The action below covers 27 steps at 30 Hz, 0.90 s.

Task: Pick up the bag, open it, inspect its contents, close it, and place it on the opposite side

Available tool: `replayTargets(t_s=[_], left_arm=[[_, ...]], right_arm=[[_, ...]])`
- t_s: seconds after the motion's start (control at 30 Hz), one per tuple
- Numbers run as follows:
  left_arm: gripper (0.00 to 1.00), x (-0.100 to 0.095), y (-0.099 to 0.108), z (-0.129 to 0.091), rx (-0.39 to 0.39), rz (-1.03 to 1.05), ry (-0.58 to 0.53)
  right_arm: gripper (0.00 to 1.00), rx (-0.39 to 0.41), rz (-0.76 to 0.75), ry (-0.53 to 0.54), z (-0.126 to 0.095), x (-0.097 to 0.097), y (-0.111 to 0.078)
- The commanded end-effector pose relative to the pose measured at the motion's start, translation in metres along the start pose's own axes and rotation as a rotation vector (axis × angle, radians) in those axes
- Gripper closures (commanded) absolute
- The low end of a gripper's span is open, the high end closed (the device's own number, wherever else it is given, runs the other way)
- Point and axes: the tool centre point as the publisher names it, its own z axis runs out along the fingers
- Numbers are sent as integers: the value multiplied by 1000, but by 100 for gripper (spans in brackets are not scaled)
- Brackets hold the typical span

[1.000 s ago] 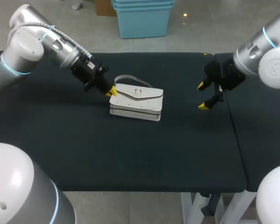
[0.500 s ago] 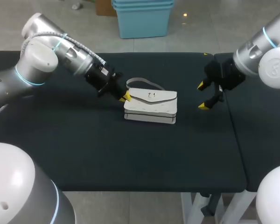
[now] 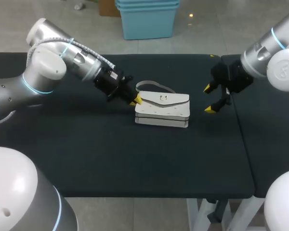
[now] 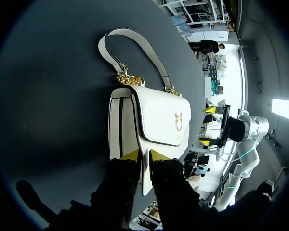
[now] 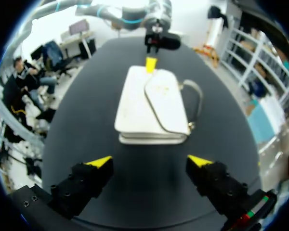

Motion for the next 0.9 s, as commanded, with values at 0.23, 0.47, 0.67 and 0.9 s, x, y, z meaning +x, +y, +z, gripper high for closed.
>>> replayTargets(t_s=[0.23,0.47,0.67,0.9], left_arm=[[0,-4,2,-42,-10,31,-42],[0,-1,-5,-95,-62,97,-101],[0,6,-14,-125,-120,265,-207],[0,13,-22,-151,-226,496,-233]], right_arm=[[0,30,-9,-22,-3,-1,5],[0,123,-44,-119,-15,5,24],[0,198,-88,-183,-20,16,46],[0,251,-148,-257,-17,36,66]])
